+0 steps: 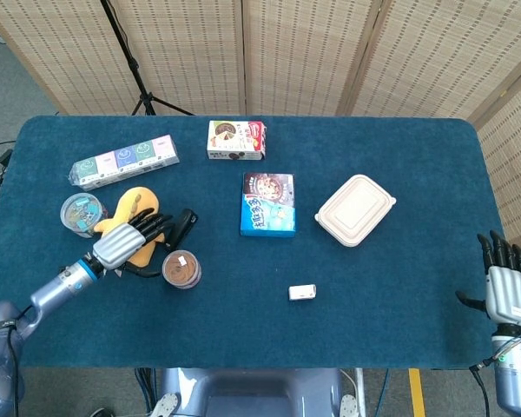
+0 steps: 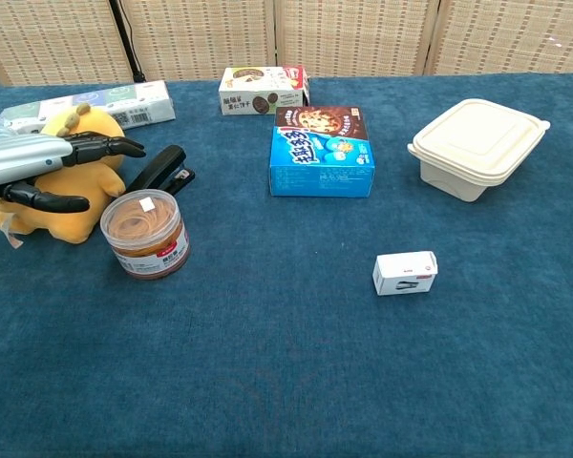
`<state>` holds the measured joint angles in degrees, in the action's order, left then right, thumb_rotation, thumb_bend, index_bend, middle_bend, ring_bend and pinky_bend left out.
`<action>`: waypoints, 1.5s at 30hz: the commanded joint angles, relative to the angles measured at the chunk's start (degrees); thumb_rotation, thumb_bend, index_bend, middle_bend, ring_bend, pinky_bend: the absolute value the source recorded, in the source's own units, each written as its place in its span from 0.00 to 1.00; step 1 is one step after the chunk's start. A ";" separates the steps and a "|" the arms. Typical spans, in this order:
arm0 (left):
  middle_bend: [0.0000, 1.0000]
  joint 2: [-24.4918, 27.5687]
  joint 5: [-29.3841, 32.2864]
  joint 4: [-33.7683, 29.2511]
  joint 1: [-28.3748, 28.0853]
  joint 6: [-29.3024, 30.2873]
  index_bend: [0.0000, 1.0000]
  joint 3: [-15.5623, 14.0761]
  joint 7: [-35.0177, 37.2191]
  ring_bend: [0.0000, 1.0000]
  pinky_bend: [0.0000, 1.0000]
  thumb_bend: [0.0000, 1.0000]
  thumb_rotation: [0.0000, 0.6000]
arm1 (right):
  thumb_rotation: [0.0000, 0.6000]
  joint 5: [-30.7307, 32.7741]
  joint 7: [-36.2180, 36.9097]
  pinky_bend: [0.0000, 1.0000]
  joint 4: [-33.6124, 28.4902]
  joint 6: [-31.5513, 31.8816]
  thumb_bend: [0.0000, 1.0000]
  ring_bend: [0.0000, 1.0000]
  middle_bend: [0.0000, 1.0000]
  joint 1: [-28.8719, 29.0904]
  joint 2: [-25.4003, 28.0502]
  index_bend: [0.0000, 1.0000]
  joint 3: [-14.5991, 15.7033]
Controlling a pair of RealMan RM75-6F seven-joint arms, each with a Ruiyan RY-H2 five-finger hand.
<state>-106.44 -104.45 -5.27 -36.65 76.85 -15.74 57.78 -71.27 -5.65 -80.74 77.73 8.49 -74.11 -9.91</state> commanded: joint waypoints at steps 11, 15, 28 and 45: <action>0.00 0.76 -1.39 -0.17 2.16 5.94 0.00 -1.51 1.07 0.00 0.00 0.00 0.00 | 1.00 -0.09 -0.05 0.00 -0.12 0.21 0.00 0.00 0.00 -0.10 -0.01 0.00 0.01; 0.00 0.95 -1.70 -0.17 2.29 6.96 0.00 -1.82 0.93 0.00 0.00 0.00 0.00 | 1.00 0.11 -0.04 0.00 -0.06 0.24 0.00 0.00 0.00 -0.15 0.03 0.00 -0.10; 0.00 2.83 -1.22 -0.07 1.19 11.48 0.00 -1.20 0.70 0.00 0.00 0.00 0.00 | 1.00 1.00 -0.65 0.00 0.54 1.27 0.00 0.00 0.00 -0.58 -0.32 0.00 -0.77; 0.00 7.18 0.24 2.23 -5.72 5.08 0.00 0.29 -8.74 0.00 0.00 0.00 0.00 | 1.00 3.91 -3.19 0.00 2.01 2.30 0.00 0.00 0.00 0.53 -2.11 0.00 -3.62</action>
<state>-99.64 -104.73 -3.09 -41.13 85.33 -15.87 49.60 -67.48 -8.53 -78.87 79.78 8.87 -76.33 -13.27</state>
